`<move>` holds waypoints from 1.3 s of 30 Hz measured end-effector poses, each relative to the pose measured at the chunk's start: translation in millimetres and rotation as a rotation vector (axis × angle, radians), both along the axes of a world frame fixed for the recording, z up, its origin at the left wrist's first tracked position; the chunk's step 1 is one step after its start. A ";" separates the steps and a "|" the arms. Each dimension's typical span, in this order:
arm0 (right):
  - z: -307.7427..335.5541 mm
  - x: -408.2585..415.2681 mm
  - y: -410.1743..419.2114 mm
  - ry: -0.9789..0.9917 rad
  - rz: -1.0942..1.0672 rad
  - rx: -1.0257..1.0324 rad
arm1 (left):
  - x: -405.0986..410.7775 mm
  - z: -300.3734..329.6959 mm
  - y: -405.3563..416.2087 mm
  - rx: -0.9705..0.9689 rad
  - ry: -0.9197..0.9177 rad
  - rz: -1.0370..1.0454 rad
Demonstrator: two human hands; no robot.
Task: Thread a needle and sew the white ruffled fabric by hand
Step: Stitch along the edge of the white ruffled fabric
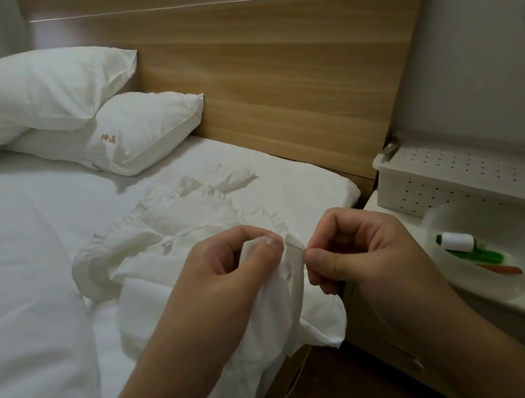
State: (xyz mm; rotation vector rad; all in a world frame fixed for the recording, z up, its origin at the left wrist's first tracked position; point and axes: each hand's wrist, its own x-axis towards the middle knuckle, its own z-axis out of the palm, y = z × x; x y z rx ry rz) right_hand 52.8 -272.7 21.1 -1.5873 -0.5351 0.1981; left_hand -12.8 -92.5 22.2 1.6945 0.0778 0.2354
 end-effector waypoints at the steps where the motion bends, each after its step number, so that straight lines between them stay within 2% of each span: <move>1: -0.7 -1.2 1.5 0.005 -0.003 0.010 | 0.1 -0.2 -2.1 0.013 -0.003 -0.012; 5: -1.1 -6.8 5.3 -0.043 -0.035 0.018 | 0.6 -1.1 -6.1 0.045 -0.019 -0.024; 11: 4.1 -4.5 -3.6 -0.408 -0.167 -0.328 | 0.7 -0.5 -5.1 0.139 -0.097 0.090; 16: 3.4 -7.4 5.0 -0.552 -0.097 -0.242 | -0.9 0.1 -9.4 0.162 -0.103 0.102; 24: -0.1 -8.5 10.2 -0.424 -0.113 -0.160 | -1.5 1.0 -8.1 0.131 -0.053 0.058; 31: 13.3 -9.5 10.4 0.000 -0.149 0.370 | 0.5 0.6 -6.5 0.274 -0.068 0.143; 34: 26.4 -5.0 3.1 0.102 -0.140 0.487 | 1.2 -0.7 -2.5 0.202 -0.020 0.167; 37: 26.9 1.8 -7.7 0.096 -0.155 0.400 | 1.2 0.8 0.0 0.116 0.017 0.174; 39: 26.1 4.8 -15.1 -0.011 -0.133 0.184 | 1.5 1.9 0.5 0.089 0.030 0.197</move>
